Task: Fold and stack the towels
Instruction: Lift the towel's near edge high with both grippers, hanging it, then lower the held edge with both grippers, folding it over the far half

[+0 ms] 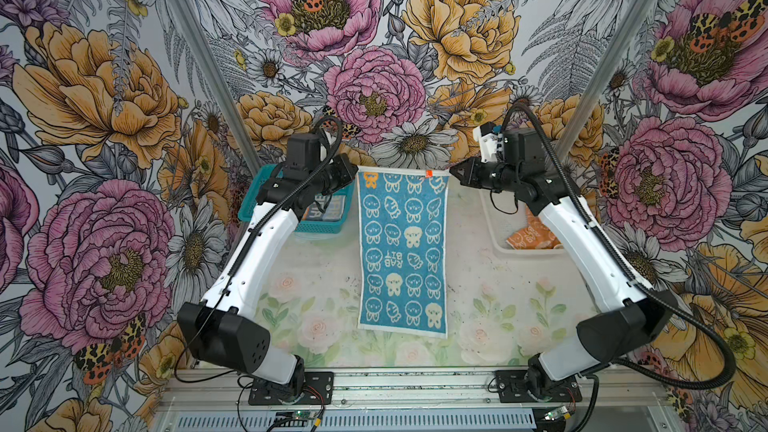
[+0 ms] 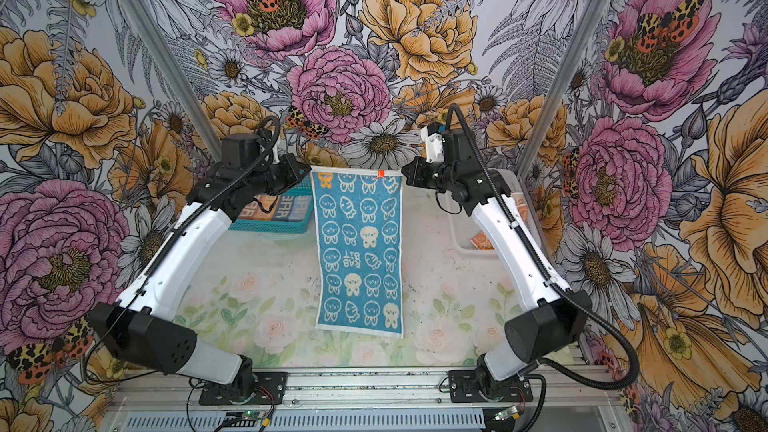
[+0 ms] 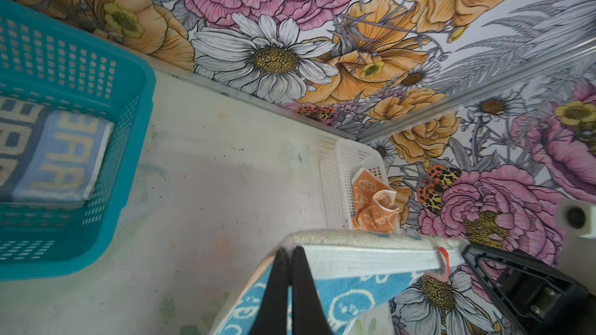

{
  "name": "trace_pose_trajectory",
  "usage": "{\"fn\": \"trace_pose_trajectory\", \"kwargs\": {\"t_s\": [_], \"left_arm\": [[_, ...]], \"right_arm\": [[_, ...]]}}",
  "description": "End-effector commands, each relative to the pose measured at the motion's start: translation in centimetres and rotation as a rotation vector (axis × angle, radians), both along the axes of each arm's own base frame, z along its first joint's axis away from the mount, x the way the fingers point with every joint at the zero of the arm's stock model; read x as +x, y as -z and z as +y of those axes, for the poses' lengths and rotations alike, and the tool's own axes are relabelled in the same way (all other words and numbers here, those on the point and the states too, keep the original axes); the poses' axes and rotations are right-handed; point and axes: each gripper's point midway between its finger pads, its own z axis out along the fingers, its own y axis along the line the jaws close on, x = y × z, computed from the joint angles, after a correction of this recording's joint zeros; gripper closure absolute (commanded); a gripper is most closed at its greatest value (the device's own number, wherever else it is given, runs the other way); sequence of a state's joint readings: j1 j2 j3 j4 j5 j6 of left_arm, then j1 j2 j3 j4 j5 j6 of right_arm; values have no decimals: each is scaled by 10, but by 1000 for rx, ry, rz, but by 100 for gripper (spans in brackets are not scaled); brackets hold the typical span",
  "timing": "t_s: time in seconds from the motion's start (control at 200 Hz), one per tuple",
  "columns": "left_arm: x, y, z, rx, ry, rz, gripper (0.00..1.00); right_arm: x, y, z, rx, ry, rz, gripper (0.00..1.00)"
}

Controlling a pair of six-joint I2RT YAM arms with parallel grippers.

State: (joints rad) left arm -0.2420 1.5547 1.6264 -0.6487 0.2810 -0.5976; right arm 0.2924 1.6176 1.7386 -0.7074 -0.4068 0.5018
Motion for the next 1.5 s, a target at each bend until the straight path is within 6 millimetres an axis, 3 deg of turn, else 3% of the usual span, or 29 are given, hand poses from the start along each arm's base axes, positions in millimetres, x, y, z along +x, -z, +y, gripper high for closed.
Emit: {"fn": "trace_pose_trajectory", "kwargs": {"t_s": [0.0,0.145,0.29,0.44,0.751,0.906,1.011,1.201,1.341,1.496], "left_arm": [[27,10,-1,19,28,-44,100],[46,47,-11,43,51,8,100],[37,84,-10,73,55,84,100],[2,116,-13,90,66,141,100],[-92,192,-10,151,80,308,100],[-124,235,-13,151,92,407,100],[-130,255,-14,161,102,464,100],[-124,275,-22,182,138,516,100],[-110,282,-23,199,140,524,100],[-89,289,-25,218,140,524,100]], "right_arm": [[24,11,-6,-2,-5,12,100],[42,48,-2,1,-34,79,100],[32,83,1,1,-60,154,100],[-2,121,0,0,-61,226,100],[-96,207,9,-8,-81,402,100],[-118,245,15,20,-65,479,100],[-119,262,21,35,-59,500,100],[-106,289,24,12,-53,540,100],[-94,305,21,13,-30,568,100],[-72,308,18,34,-13,568,100]]}}
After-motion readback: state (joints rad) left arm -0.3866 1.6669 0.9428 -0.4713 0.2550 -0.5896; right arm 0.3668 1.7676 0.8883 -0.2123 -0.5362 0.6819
